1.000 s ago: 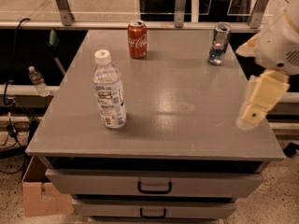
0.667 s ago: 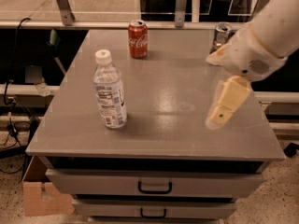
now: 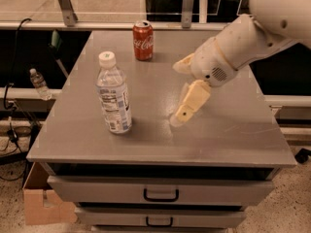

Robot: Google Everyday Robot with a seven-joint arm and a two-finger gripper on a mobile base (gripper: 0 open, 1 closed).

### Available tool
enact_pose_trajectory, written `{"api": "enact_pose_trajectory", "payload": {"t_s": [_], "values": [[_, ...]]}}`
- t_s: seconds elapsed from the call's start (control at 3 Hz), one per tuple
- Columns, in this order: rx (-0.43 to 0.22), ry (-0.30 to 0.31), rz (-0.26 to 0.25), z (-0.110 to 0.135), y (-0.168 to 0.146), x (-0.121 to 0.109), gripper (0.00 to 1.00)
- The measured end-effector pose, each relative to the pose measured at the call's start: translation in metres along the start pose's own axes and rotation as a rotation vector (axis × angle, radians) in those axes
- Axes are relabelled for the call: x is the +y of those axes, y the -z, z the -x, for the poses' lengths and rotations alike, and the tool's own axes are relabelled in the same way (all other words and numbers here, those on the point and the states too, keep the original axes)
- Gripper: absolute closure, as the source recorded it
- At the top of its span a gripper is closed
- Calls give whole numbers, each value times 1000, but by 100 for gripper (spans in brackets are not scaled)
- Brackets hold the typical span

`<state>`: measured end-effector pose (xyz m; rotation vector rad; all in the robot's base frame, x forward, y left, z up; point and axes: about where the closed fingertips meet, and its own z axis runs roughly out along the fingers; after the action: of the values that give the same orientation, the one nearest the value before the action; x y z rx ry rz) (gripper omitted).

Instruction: Move blue plastic bottle near redbull can

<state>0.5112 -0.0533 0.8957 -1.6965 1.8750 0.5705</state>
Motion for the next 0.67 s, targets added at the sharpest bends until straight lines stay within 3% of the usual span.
{"api": "enact_pose_trajectory", "payload": {"t_s": [0.67], "values": [[-225,1,146,45,-62,17,0]]}}
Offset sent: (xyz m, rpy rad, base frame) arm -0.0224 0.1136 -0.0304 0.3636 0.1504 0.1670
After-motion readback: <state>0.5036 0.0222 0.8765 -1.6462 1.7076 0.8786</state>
